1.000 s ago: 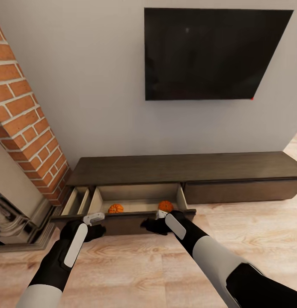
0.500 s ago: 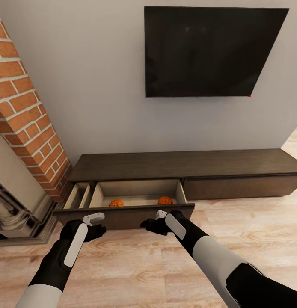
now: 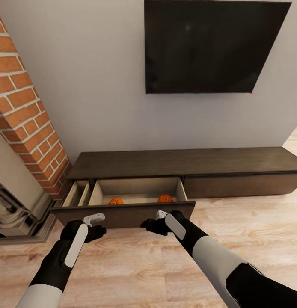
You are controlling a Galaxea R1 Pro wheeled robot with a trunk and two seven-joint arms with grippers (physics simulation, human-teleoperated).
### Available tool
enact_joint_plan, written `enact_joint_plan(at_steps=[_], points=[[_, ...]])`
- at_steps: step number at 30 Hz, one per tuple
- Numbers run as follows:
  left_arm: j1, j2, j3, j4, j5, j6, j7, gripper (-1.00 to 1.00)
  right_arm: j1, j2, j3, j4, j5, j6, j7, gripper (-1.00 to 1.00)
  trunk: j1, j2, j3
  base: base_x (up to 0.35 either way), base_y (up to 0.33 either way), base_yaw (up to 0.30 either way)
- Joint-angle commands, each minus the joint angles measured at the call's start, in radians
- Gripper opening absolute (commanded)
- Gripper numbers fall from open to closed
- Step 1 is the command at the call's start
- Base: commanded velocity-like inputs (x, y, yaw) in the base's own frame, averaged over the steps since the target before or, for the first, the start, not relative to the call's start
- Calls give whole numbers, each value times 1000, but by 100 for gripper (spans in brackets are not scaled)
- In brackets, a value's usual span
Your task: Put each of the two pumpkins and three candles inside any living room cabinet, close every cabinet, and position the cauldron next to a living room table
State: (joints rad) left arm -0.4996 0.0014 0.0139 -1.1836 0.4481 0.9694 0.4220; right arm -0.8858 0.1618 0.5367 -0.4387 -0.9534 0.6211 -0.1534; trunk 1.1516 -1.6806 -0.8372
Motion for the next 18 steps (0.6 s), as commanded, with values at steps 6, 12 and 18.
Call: enact_joint_plan(at_steps=[6,12,18], points=[[-1,0,-1,36,10,-9,13,100,-1,-1,8,7,-6,-8,-14,100,23,-43,-20,0,0,0],[-2,0,-6,97,8,-52,13,100,7,-3,12,-1,14,-18,-21,100,46,-85,-39,0,0,0],[-2,1,-11,101,2,-86,12,100,13,-4,12,10,26,-53,-21,100,69,-127,-57,0,0,0]])
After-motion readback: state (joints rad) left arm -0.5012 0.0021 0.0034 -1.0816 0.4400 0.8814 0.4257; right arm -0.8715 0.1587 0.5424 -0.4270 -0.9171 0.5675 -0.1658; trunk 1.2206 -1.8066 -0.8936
